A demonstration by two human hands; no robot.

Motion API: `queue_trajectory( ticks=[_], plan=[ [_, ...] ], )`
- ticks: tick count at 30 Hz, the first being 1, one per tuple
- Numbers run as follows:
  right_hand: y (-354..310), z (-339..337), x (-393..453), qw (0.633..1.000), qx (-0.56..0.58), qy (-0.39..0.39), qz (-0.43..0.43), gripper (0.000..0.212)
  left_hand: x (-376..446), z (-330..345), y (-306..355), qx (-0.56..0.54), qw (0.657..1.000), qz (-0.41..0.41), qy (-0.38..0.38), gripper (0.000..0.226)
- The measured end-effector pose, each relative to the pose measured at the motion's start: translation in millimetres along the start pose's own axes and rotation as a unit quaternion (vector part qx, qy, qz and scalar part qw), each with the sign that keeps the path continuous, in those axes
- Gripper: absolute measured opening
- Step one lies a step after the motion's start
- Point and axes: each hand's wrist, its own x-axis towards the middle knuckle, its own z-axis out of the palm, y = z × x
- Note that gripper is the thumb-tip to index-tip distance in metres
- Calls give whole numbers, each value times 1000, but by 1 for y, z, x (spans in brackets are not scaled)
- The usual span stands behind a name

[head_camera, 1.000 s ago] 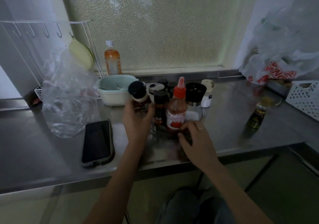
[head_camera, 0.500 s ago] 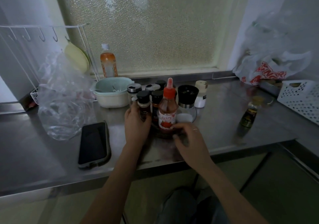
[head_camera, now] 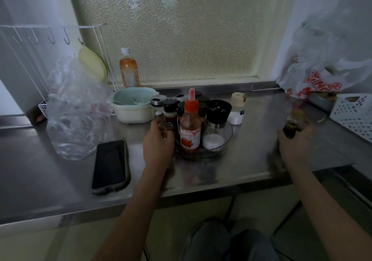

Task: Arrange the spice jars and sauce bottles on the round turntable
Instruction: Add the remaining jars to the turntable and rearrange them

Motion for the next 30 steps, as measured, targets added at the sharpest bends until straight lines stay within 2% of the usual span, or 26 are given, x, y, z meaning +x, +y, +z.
queue_trajectory(
  ticks=[5, 7, 9, 12, 15, 17, 20, 23, 25, 27, 29, 30],
  plan=[
    [-2, 0, 9, 1000, -29, -10, -1, 40, 0, -1, 1, -64, 992, 5, -109, 51],
    [-11, -4, -1, 999, 22, 25, -38, 35, 1, -1, 1, -112, 988, 3, -108, 46],
    [-30, -6, -15, 991, 98, 33, -85, 33, 2, -1, 0, -136, 988, -17, -69, 39],
    [-61, 8, -32, 976, 152, -72, -141, 28, 3, -1, 0, -116, 991, -56, -33, 30],
    [-76, 40, -44, 957, 147, -176, -175, 22, 5, 0, -3, -133, 986, -62, -73, 37],
    [-76, 59, -54, 951, 95, -221, -194, 23, 7, 1, -8, -174, 977, -58, -112, 48],
    [-69, 71, -60, 940, 58, -276, -190, 24, 9, 3, -12, -199, 969, -41, -144, 53],
    [-65, 65, -49, 928, 100, -318, -168, 30, 11, 7, -13, -176, 979, -33, -101, 41],
    [-63, 59, -32, 936, 128, -294, -143, 23, 11, 8, -14, -121, 991, -30, -40, 25],
    [-60, 58, -8, 959, 134, -222, -114, 23, 10, 8, -14, -110, 993, -27, -23, 22],
    [-62, 64, 15, 972, 111, -182, -98, 40, 9, 7, -11, -142, 989, -20, -43, 24],
    [-64, 69, 24, 972, 94, -189, -99, 52, 9, 7, -9, -153, 986, -19, -61, 25]
  ],
)
